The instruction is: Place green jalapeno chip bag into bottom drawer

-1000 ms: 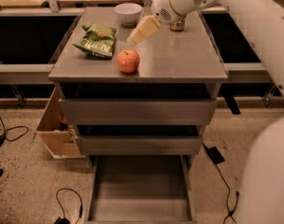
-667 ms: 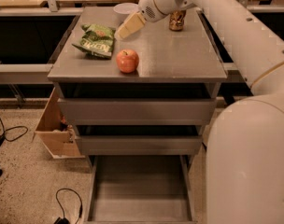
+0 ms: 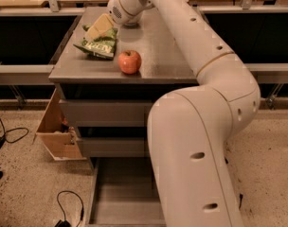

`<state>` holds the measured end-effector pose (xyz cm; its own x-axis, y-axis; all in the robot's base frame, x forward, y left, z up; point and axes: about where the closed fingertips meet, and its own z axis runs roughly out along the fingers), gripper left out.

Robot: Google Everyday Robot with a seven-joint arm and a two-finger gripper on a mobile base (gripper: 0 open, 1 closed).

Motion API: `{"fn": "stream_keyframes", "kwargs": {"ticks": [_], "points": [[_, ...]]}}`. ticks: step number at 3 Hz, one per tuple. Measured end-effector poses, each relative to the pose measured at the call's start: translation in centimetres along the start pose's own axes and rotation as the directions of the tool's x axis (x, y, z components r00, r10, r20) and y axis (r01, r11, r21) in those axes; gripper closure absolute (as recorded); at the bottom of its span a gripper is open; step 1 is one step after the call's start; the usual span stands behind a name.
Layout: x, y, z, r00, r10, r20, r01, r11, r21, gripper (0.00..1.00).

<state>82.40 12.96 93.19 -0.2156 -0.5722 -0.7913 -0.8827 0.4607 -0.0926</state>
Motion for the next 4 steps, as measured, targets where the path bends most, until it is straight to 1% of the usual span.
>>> {"fn": "stream_keyframes", "kwargs": {"ticks": [1,2,3,4], "points": [[0.0,1.3,4.7,0.998,0.066,0.02,-0.064,0.994,-0.088,0.0],[0.5,1.4,7.9,0.996,0.08,0.037,-0.075,0.9912,-0.109,0.0],[1.3,0.5,9.8,0.997,0.054,0.046,-0.05,0.9954,-0.082,0.19],[1.3,0.5,10.0,0.998,0.051,0.048,-0.047,0.9957,-0.079,0.42]]}}
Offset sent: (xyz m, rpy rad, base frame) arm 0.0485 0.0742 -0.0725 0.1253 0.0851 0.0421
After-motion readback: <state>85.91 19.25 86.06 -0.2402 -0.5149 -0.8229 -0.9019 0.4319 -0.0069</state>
